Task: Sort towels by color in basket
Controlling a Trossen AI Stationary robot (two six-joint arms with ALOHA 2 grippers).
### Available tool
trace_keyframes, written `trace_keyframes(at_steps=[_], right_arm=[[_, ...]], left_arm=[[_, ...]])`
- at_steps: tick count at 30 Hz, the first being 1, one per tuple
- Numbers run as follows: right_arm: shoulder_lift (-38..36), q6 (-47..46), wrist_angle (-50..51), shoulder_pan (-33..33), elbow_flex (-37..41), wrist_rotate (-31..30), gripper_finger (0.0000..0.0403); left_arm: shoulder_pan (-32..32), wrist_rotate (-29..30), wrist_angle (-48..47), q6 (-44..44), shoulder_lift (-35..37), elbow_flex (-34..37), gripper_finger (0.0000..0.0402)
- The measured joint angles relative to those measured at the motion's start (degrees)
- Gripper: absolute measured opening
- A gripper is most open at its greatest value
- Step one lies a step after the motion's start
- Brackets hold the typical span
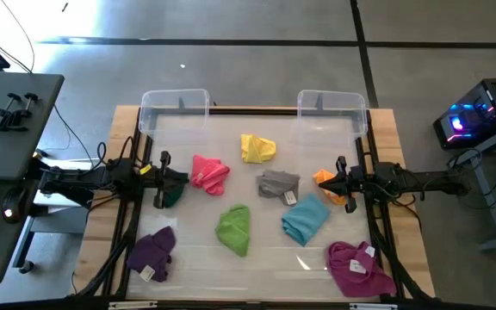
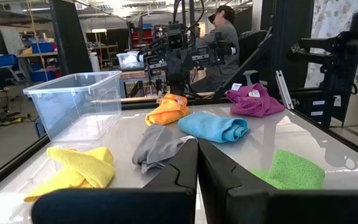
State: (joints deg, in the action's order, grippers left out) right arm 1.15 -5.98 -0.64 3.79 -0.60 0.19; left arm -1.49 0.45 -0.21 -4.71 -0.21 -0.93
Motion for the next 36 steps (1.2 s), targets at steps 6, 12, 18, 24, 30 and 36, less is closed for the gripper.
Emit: trace_keyframes(at_steps=[6,12,18,24,30,36], right_arm=[[0.00,0.00,0.02,0.00,0.00,-0.02,0.0002],[0.01,0.00,0.02,0.00,0.01,-0.02,0.0002],[0.00,0.00,0.02,0.00,0.00,0.00,0.0002],[0.02,0.00,0.00,0.00,0.01,-0.02,0.0002],[0.00,0.00,0.01,0.00,0.01,0.00,0.0002],[0.00,0.00,0.02,0.00,0.00,0.00,0.0002]], left_arm=[[-0.01,0.00,0.00,0.00,0.00,0.00,0.0000],[0.00,0.00,-0.02,0.00,0.00,0.00,0.0000],[0.00,0.00,0.00,0.00,0.00,0.00,0.0000],[-0.12,0.02,1.69,7.30,0.00,0.00,0.0000],[-0.14,0.10,9.78,19.17,-1.19,0.03,0.0000],[-2.54,1.19,26.51,15.28,-10.93,0.04,0.0000]])
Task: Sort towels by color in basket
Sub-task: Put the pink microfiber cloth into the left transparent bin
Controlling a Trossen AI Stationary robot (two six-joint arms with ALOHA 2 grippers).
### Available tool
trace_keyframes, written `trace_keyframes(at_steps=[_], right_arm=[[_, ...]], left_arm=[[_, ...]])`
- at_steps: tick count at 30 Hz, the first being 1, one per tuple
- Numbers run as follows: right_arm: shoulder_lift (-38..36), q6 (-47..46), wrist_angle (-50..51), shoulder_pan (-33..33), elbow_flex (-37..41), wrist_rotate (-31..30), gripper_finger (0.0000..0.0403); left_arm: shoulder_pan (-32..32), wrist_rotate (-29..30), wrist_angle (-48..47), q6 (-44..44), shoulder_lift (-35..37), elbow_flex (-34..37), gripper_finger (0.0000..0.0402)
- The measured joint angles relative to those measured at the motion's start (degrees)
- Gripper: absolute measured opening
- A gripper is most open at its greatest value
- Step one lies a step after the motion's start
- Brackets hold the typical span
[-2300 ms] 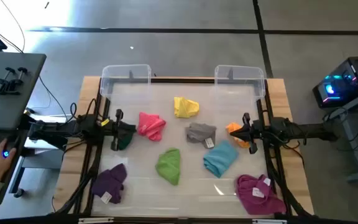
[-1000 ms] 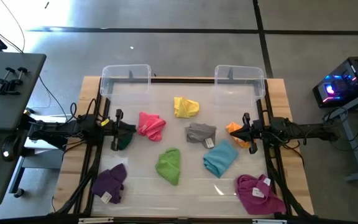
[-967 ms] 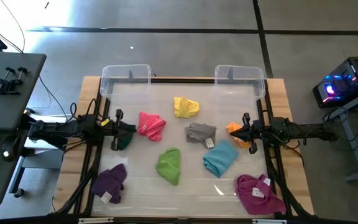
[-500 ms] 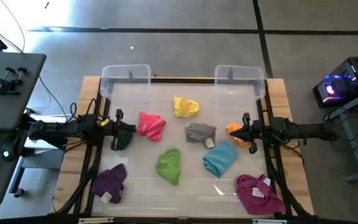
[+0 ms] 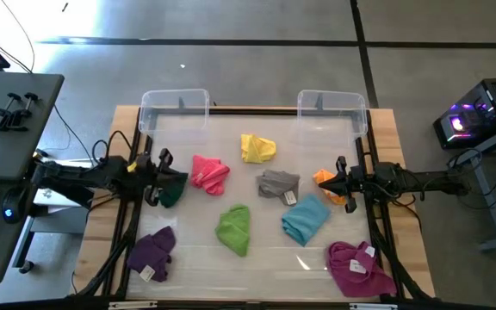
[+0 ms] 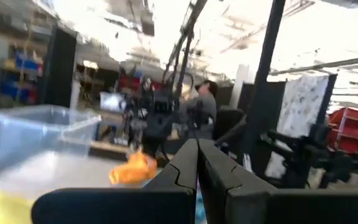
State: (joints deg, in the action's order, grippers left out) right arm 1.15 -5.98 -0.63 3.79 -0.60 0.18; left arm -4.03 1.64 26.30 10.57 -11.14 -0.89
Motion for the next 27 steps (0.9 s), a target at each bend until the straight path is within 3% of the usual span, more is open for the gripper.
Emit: trace_keyframes(at_steps=[3,6,10,14,17,21,27], right_arm=[[0.02,0.00,0.00,0.00,0.00,-0.01,0.0002],[0.00,0.00,0.00,0.00,0.02,-0.02,0.0002],[0.00,0.00,0.00,0.00,0.02,-0.01,0.0002],[0.00,0.00,0.00,0.00,0.02,0.00,0.0002],[0.00,0.00,0.00,0.00,0.01,-0.01,0.0002],[0.01,0.00,0.00,0.00,0.01,-0.01,0.0002],[0.02,0.00,0.00,0.00,0.00,0.00,0.0002]], left_arm=[[-2.36,4.17,8.61,-3.25,-9.62,-0.40,0.0000],[-4.72,9.94,8.93,-3.63,-20.39,-4.10,0.0000],[-6.88,17.22,-3.37,-3.66,-32.91,-12.25,0.0000],[-7.35,20.06,-21.08,0.93,-42.38,-20.99,0.0000],[-7.32,20.60,-28.51,4.85,-47.92,-25.11,0.0001],[-7.28,20.94,-28.93,5.72,-52.73,-27.60,0.0013],[-6.29,22.65,-29.34,5.86,-56.78,-28.26,0.0078]])
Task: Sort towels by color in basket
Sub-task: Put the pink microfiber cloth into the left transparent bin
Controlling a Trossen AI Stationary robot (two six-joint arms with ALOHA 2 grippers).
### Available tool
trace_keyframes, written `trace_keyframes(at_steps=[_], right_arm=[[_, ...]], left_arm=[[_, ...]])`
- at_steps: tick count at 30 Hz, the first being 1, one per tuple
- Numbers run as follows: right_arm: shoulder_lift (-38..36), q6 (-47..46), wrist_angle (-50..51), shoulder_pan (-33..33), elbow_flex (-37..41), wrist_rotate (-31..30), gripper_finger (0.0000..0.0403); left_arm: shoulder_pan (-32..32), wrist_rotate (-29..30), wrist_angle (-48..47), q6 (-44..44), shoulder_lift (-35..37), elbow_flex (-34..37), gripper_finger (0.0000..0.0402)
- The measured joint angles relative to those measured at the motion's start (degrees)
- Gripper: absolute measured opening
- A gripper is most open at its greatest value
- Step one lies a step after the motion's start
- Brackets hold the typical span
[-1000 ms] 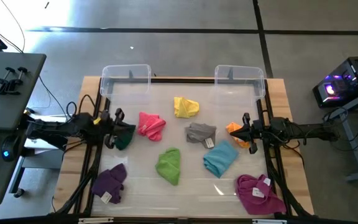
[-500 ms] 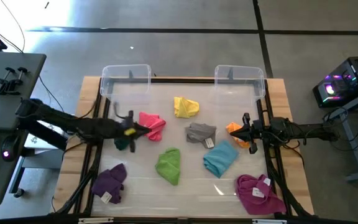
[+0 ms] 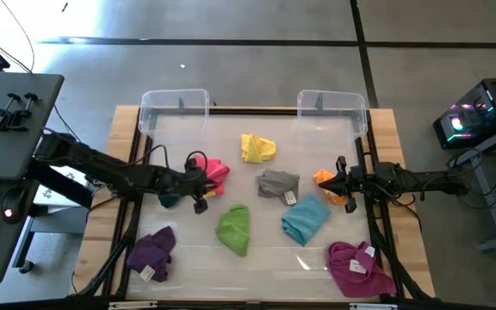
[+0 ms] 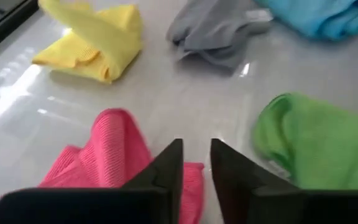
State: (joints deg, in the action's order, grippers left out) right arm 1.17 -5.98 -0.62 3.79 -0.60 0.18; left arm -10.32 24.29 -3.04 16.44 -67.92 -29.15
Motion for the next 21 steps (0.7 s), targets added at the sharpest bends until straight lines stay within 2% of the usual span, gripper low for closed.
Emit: trace_keyframes(at_steps=[7,11,16,21], right_arm=[[0.00,0.00,-0.01,0.00,0.02,-0.01,0.0002],[0.00,0.00,0.00,0.00,0.02,0.00,0.0002],[0.00,0.00,-0.02,0.00,0.01,0.01,0.0002],[0.00,0.00,-0.02,0.00,0.02,0.00,0.0002]], left_arm=[[4.97,1.93,-0.18,1.18,-5.26,0.17,0.0178],[7.45,1.74,-0.45,2.13,-9.54,0.17,0.0213],[8.93,1.67,-0.64,2.46,-14.30,0.17,0.0210],[9.95,-0.47,-0.02,1.99,-17.56,0.09,0.0159]])
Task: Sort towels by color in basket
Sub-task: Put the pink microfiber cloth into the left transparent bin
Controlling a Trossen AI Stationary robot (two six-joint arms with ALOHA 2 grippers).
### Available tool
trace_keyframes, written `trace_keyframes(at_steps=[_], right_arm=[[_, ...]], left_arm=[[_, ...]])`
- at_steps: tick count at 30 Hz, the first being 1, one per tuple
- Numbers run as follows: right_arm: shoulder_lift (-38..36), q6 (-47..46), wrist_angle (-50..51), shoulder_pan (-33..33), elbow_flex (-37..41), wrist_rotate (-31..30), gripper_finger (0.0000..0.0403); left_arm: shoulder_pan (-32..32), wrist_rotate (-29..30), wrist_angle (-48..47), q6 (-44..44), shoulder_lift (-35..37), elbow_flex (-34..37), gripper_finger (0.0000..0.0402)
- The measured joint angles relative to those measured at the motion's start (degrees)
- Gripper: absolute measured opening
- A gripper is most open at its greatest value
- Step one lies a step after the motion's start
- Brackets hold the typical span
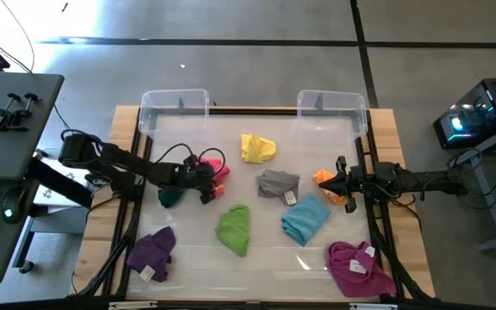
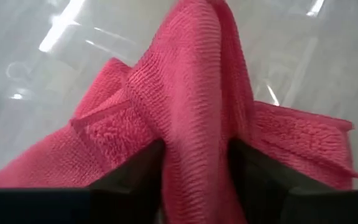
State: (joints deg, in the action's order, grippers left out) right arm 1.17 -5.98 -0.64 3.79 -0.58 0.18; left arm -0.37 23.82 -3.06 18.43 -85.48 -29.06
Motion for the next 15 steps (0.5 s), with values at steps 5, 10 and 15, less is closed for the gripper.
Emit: trace_keyframes(at_steps=[5,10,15], right_arm=[[0.00,0.00,0.02,0.00,0.00,-0.01,0.0002],[0.00,0.00,0.02,0.00,-0.01,-0.02,0.0002],[0.00,0.00,0.02,0.00,-0.01,-0.01,0.0002]], left_arm=[[0.25,-1.01,0.36,0.85,-1.17,-0.13,0.0059],[0.27,-0.65,0.94,0.86,-0.68,-0.07,0.0013],[-1.45,1.23,-1.26,-1.79,1.53,-2.74,0.0004]])
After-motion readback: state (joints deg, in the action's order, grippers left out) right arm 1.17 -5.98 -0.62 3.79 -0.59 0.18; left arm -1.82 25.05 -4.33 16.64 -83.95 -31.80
